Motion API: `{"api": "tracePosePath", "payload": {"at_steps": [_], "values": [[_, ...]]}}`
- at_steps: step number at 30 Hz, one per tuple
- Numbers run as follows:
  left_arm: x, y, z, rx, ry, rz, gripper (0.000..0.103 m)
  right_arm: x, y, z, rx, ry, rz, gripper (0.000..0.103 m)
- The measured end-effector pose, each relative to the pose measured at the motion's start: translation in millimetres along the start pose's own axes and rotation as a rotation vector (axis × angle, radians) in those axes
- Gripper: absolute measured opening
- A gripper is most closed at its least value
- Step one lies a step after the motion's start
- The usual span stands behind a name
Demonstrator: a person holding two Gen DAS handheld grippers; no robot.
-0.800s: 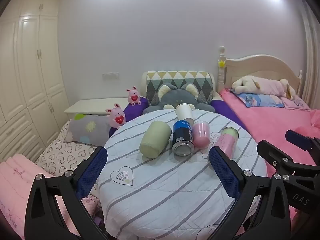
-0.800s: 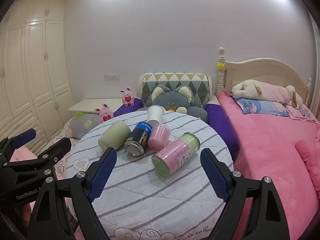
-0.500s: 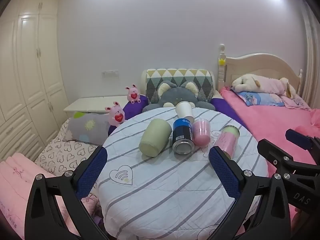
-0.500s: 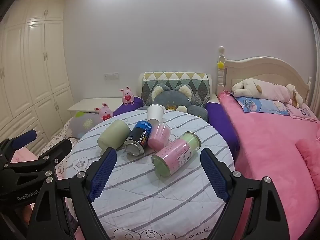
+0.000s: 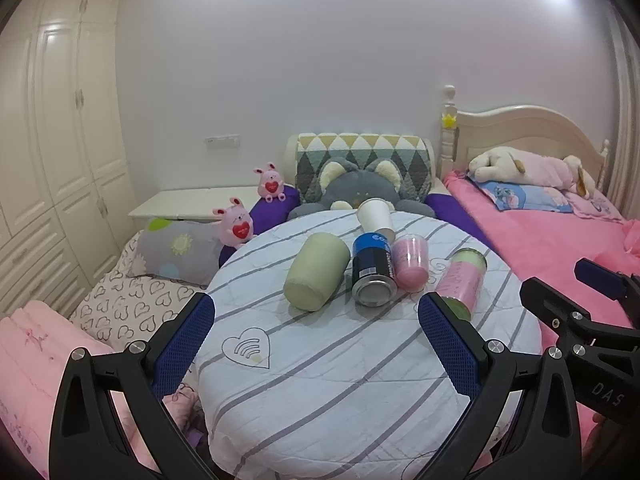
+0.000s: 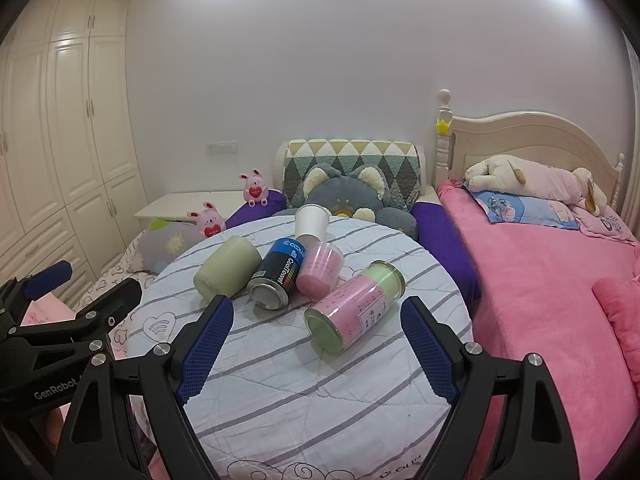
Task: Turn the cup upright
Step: 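Move the right tool toward the blue-and-black can lying on its side, then lower the open right gripper around the blue-and-black can's body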
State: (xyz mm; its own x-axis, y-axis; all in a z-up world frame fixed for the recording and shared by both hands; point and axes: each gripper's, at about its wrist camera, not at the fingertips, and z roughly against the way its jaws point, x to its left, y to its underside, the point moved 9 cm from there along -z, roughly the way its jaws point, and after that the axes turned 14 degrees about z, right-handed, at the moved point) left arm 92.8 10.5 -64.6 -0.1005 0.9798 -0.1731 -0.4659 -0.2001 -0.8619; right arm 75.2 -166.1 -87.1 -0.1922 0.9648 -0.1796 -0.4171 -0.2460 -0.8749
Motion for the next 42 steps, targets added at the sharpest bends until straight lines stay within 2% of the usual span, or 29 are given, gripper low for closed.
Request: {"api": "tracePosePath", "payload": {"at_steps": [42], "values": [[15.8,3.6,-33.7,0.064,-0.036,0.015,0.103,9.2,3.8,-25.7,0.049,-0.009,0.017,0.087]]}}
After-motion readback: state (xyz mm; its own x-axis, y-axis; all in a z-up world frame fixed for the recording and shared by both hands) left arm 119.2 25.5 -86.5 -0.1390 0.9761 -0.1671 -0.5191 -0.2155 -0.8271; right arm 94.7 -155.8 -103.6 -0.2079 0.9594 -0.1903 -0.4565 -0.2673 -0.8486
